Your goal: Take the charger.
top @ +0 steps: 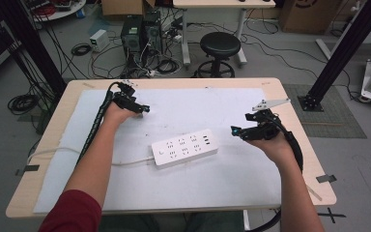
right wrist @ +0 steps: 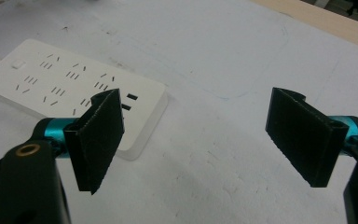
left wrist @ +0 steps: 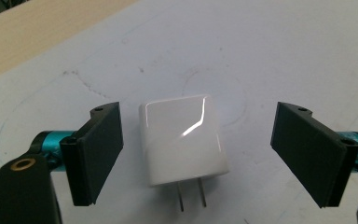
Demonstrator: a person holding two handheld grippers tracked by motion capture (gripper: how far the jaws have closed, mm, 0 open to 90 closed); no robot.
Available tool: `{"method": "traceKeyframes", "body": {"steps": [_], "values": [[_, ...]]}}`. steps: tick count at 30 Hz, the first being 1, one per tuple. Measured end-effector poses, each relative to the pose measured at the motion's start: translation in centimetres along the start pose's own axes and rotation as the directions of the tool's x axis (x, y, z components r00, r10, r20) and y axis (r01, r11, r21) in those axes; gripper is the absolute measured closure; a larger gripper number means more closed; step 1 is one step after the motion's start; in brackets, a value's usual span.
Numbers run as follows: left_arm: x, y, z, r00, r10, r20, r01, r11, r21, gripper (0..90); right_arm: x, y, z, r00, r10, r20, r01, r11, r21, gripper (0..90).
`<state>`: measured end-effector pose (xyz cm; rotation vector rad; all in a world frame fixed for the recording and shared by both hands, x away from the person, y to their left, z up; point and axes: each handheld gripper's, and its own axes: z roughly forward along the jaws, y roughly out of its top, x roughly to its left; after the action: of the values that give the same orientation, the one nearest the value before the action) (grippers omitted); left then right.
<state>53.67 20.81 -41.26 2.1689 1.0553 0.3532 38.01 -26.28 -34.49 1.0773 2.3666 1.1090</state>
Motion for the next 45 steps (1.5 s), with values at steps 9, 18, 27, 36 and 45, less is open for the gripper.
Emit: {"method": "traceKeyframes", "body": {"steps": [9,18,27,36,45], "values": [[0.5,-0.7,1.2,1.0,-0.001,-0.006,0.001,0.999,0.045,16.9,-0.1,-0.1,0.1,1.0,0.009,-0.003,-0.009,1.0,0.005,19.6],[0.7,-0.9,1.4,0.9999,-0.012,0.003,0.012,0.9988,0.048,18.6,-0.1,-0.1,0.3,0.9999,0.013,-0.001,-0.013,1.0,0.011,19.6],[0.7,-1.1,1.9,0.9998,-0.007,0.019,0.006,0.9982,0.059,25.6,-0.2,-0.1,0.4,0.9998,0.019,-0.003,-0.019,1.0,0.011,19.6],[0.6,-1.1,2.0,0.9998,0.016,0.012,-0.017,0.9978,0.064,33.7,-0.5,-0.1,0.2,0.9996,0.028,0.008,-0.028,1.0,-0.003,19.6],[0.4,-1.1,2.0,0.9997,0.023,-0.003,-0.022,0.9974,0.068,36.6,-0.5,-0.2,0.3,0.9996,0.029,0.004,-0.029,1.0,-0.002,19.6]]}}
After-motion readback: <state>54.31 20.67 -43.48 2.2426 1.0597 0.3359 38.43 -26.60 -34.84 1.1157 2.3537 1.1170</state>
